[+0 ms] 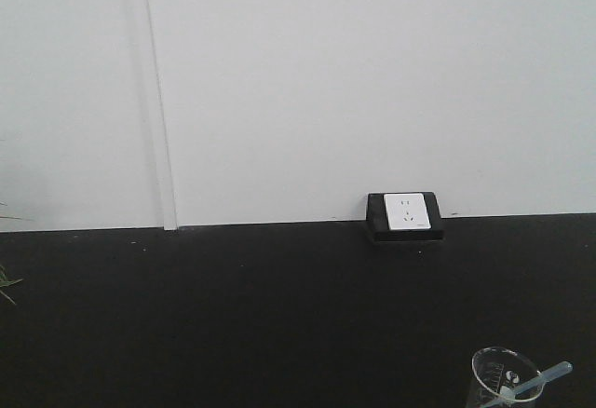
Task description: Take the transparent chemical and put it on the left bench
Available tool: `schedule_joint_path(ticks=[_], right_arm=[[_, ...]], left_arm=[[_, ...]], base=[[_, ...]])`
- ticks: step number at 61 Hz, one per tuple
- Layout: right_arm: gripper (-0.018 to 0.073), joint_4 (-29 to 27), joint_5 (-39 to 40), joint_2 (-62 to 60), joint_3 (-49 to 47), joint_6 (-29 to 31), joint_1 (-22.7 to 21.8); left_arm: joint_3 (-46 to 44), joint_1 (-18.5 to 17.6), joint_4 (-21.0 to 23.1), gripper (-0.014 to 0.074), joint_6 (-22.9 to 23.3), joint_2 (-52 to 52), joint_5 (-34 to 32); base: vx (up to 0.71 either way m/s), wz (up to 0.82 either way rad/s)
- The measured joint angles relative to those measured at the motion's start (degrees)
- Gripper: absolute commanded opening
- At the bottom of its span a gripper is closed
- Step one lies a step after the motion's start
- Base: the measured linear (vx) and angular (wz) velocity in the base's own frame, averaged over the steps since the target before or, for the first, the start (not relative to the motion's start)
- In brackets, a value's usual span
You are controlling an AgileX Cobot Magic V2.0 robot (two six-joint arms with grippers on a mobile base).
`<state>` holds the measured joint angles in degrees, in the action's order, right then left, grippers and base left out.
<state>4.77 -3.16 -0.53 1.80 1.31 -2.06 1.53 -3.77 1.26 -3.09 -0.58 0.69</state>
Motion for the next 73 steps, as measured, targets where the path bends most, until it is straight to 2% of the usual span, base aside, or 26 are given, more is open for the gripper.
schedule_joint_path(ticks=[60,73], right_arm=[[-0.0008,0.00,0.14,0.00,0.00,0.00,0.00],[-0.0008,0.00,8.14,0.00,0.00,-0.22,0.00]], left_arm=[[0.00,0.00,0.00,-0.0004,0.00,0.00,0.00],[0.00,0.00,0.00,-0.0004,0.00,0.00,0.00]], base=[[0.00,0.00],[0.00,0.00]])
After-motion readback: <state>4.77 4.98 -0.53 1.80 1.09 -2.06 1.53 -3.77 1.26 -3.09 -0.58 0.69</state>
